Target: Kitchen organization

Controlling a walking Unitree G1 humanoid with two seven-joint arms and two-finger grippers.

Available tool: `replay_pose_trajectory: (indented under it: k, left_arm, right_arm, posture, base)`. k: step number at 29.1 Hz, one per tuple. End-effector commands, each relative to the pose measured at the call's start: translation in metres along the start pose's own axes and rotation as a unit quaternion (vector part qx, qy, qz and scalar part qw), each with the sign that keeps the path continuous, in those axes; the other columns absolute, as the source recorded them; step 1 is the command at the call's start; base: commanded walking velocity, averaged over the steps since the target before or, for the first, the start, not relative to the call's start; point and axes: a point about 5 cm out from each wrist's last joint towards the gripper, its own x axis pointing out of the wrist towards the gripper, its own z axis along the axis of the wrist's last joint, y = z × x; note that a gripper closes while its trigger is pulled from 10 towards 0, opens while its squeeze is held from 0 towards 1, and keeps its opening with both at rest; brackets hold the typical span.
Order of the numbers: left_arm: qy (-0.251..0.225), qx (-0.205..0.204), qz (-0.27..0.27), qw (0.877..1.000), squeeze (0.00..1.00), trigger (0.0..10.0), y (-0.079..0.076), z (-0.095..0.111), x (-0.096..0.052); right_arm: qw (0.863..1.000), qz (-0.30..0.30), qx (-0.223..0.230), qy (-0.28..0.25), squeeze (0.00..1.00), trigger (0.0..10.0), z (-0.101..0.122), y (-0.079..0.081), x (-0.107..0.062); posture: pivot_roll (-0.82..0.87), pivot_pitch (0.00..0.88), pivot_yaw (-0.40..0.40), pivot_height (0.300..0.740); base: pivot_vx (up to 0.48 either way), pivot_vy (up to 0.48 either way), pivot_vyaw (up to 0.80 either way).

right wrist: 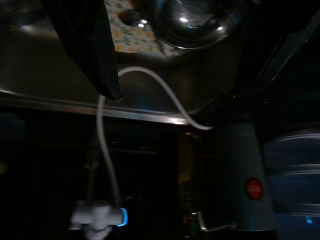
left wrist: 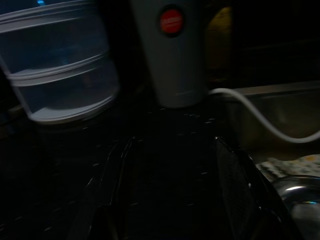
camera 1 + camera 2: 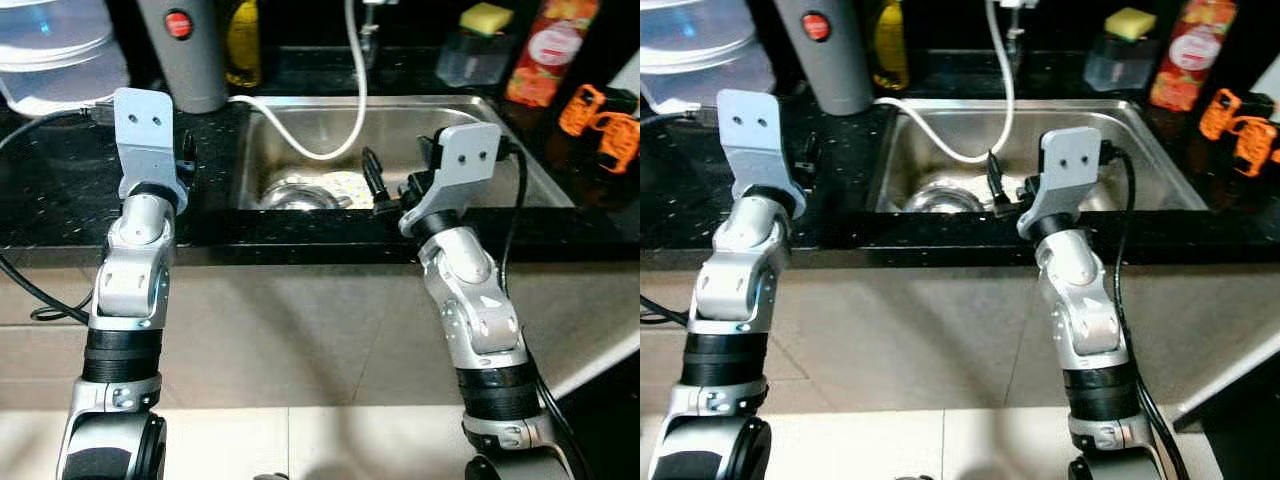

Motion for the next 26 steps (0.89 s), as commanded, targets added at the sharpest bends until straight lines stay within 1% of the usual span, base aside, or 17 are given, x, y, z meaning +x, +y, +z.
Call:
replay_pose_trajectory:
  k: [1,8,11,17,26]
  left_arm:
    - [0.000,0.000,-0.003,1.000,0.00,10.0,-0.0014,0.0001,0.0005]
    - [0.001,0.001,-0.003,1.000,0.00,10.0,-0.0012,0.0000,0.0006]
    - [0.002,0.001,-0.004,1.000,0.00,10.0,-0.0012,0.0000,0.0007]
    - [0.004,0.001,-0.005,1.000,0.00,10.0,-0.0013,-0.0009,0.0007]
    - [0.009,0.000,-0.003,1.000,0.00,10.0,-0.0016,-0.0023,0.0011]
  right_arm:
    - [1.000,-0.007,0.002,0.007,0.00,10.0,-0.0034,-0.0023,0.0002]
    - [1.000,-0.012,0.002,0.008,0.00,10.0,-0.0040,-0.0034,0.0000]
    - [1.000,-0.014,0.001,0.010,0.00,10.0,-0.0045,-0.0041,-0.0003]
    - [1.000,-0.019,0.011,0.013,0.00,10.0,-0.0055,-0.0043,-0.0013]
    - [1.000,-0.021,0.012,0.015,0.00,10.0,-0.0062,-0.0047,-0.0025]
  posture:
    - [0.07,0.000,0.008,0.740]
    - [0.07,0.000,0.010,0.740]
    - [0.07,0.000,0.012,0.740]
    - [0.07,0.000,0.014,0.740]
    - [0.07,0.000,0.014,0.740]
  base:
    - [0.000,0.000,0.80]
    - [0.000,0.000,0.80]
    - [0.000,0.000,0.52]
    - [0.000,0.000,0.00]
    - [0.000,0.000,0.00]
